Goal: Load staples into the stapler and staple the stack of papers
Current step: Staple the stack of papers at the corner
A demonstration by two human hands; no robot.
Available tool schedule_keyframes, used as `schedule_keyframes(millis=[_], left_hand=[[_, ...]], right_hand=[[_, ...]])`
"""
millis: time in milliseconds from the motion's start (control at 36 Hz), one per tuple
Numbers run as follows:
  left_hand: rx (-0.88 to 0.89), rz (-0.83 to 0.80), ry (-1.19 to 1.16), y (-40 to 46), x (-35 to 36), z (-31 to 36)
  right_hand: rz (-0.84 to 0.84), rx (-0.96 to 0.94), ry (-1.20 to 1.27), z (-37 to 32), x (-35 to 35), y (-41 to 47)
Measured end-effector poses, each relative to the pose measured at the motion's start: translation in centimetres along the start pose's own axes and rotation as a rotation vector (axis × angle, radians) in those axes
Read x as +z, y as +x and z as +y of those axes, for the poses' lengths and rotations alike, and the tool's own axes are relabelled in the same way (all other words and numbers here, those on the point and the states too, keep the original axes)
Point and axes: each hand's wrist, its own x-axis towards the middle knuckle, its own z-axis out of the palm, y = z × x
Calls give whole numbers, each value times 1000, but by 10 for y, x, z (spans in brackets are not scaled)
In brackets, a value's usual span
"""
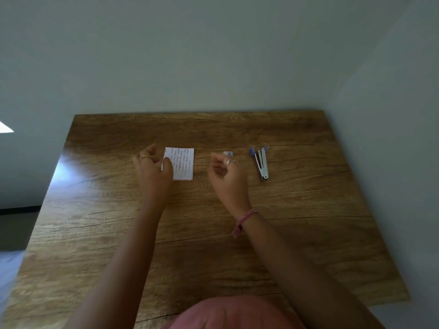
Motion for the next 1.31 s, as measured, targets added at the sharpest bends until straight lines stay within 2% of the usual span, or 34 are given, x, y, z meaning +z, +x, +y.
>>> schedule_keyframes(millis=[111, 194, 361, 611, 944, 1167, 1306], left_hand=[[-157, -112, 85, 12, -5, -16], [-183, -173, 159, 14, -6, -18], [-220, -197, 98, 12, -4, -11], [-356, -315, -160, 11, -6, -6], [-426, -483, -371, 5, -15, 3], [-452, -627, -628, -13, -6, 19], [-436, -674, -679, -22, 2, 29]], right_hand=[[-163, 137, 7, -1, 18, 2], [-239, 240, 12, -1, 28, 4], [-189, 229, 19, -4, 37, 10], [-158, 307, 26, 1, 37, 13], [-229, 468, 314, 0, 14, 3], [-191, 561, 471, 6, -16, -3], [-164, 610, 534, 12, -33, -5]])
